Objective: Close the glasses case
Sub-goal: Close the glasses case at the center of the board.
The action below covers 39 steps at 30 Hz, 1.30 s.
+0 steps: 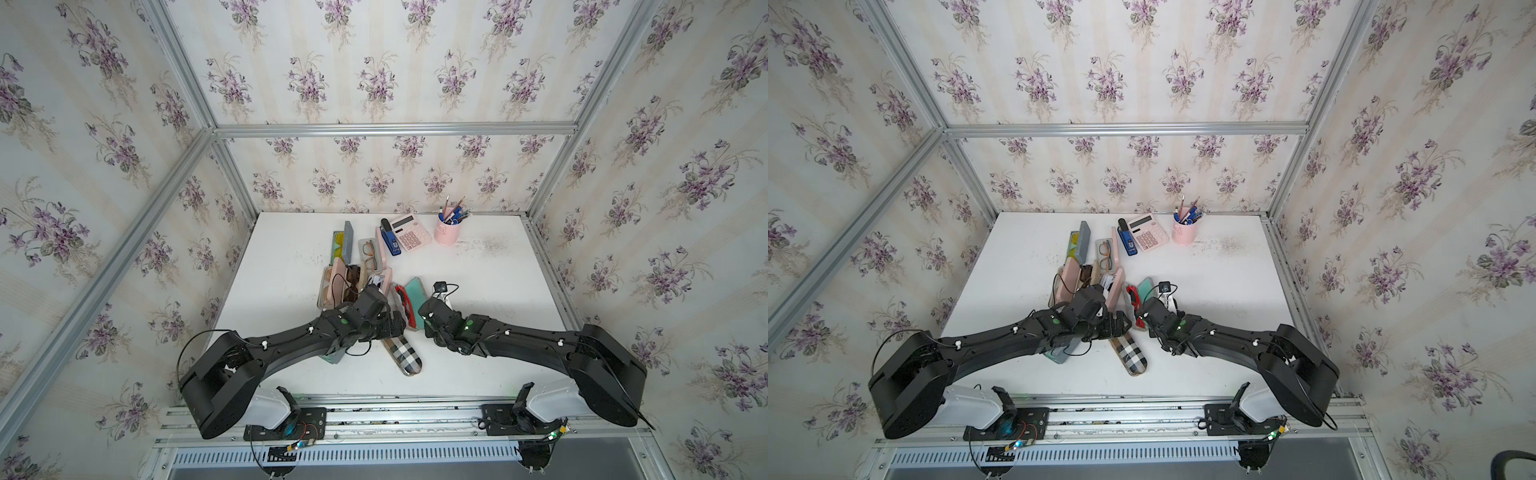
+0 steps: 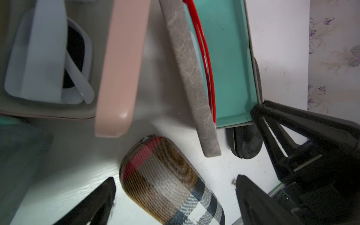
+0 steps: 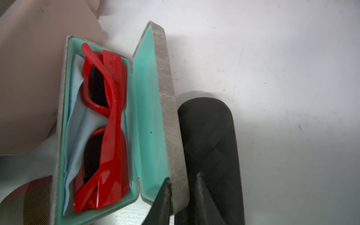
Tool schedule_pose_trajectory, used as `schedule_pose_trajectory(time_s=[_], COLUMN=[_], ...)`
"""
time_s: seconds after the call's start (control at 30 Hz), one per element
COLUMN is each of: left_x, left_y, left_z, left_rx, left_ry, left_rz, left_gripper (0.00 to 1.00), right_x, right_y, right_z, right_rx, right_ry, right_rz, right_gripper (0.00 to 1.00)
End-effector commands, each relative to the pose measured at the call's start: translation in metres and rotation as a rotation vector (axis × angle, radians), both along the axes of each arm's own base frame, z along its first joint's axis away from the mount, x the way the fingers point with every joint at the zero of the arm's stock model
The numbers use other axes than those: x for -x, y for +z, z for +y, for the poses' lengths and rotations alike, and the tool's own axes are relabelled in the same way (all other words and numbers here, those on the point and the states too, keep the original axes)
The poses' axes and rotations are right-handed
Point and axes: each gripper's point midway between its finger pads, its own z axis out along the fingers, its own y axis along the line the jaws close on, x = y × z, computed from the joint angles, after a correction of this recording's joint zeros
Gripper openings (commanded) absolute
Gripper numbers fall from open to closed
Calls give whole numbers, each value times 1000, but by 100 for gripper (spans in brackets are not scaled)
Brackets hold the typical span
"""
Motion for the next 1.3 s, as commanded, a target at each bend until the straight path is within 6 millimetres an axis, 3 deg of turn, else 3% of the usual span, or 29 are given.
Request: schedule_pose_trajectory(time_s=[0.0, 0.27, 0.4, 0.77, 1.07, 1.27], left_x=[-6, -11, -12, -20, -39, -47], left_y=[-8, -19, -13, 2, 11, 2], left_z=[4, 6, 1, 6, -4, -12], left_rx=[-47, -82, -55, -39, -65, -83], left_ry=[14, 33, 24, 36, 26, 12], left_rz=[-12, -4, -12, -40, -45, -24], left_gripper=[96, 94, 93, 93, 90, 76], right_x=[0, 6, 8, 6, 6, 8], right_y=[4, 17, 23, 26, 36, 41], right_z=[-13, -3, -1, 15, 20, 17], right_rx=[123, 239, 303, 238, 227, 204], right_ry=[-10, 34, 54, 75, 108, 100], right_rz=[-42, -118, -155, -154, -163, -163], right_gripper=[23, 24, 23, 20, 19, 23])
